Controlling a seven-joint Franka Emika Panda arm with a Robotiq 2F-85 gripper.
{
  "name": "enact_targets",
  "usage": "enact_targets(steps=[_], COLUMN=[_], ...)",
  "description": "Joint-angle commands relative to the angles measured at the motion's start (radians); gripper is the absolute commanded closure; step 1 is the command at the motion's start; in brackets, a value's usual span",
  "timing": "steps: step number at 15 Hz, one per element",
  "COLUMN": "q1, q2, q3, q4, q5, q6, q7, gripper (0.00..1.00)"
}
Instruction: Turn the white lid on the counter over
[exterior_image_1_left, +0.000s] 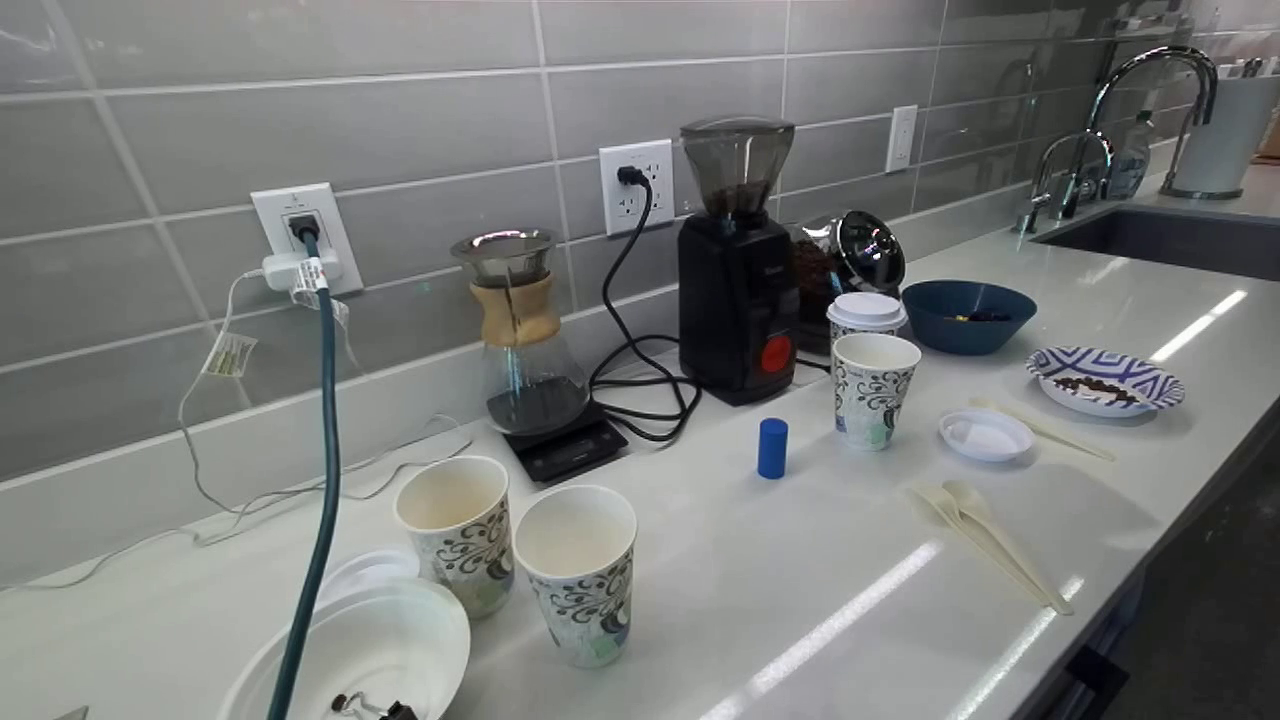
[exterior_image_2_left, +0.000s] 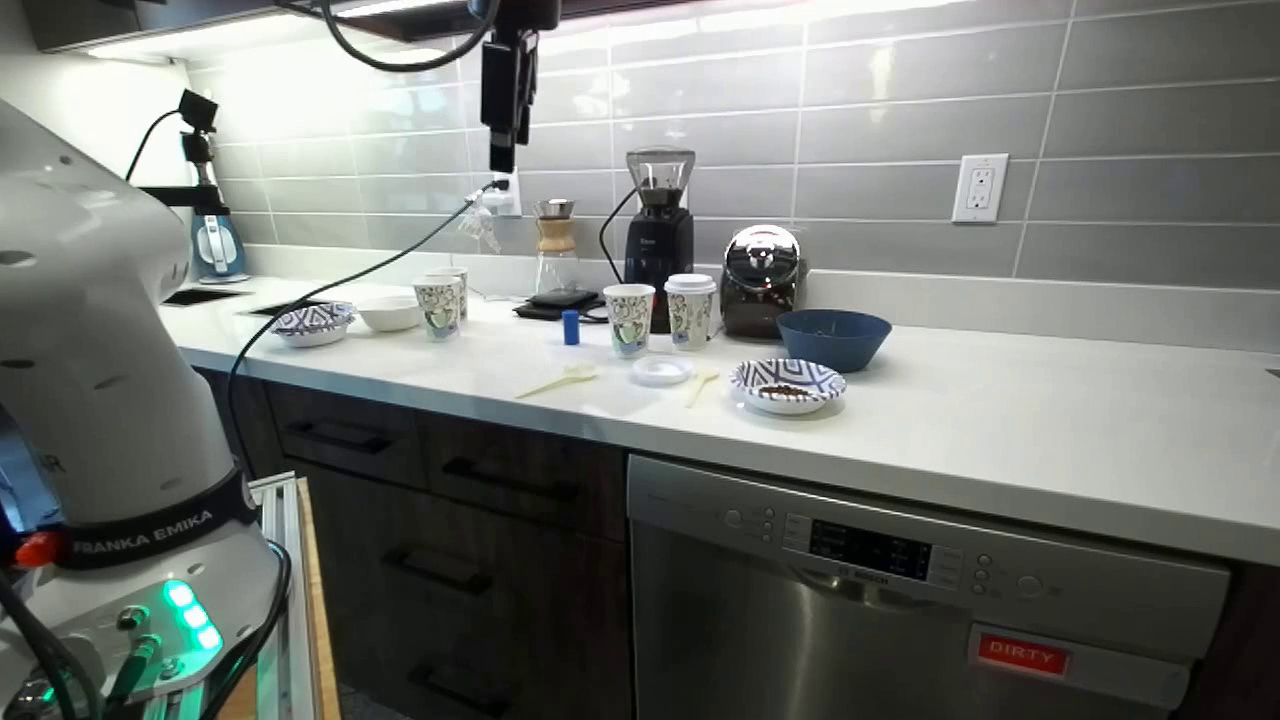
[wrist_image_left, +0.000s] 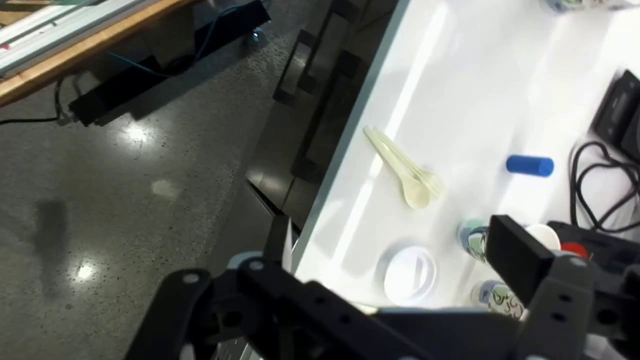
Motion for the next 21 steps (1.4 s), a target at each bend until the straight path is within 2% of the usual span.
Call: enact_targets(steps=[1,9,13,21], q1=[-0.038,-0.020,-0.005,0.038], q2=[0.077,0.215,0.289,0.495], q3=[0.051,0.157,0.187,0.218], q4=[0.007,-0.007,-0.013,-0.030], q5=[0.073,0.063,0.038,-0.007], q6=[0.128,0.395,0.488,0.780], q7=[0.126,0.399,0.479,0.599], gripper=[0.00,0.00,0.00,0.00])
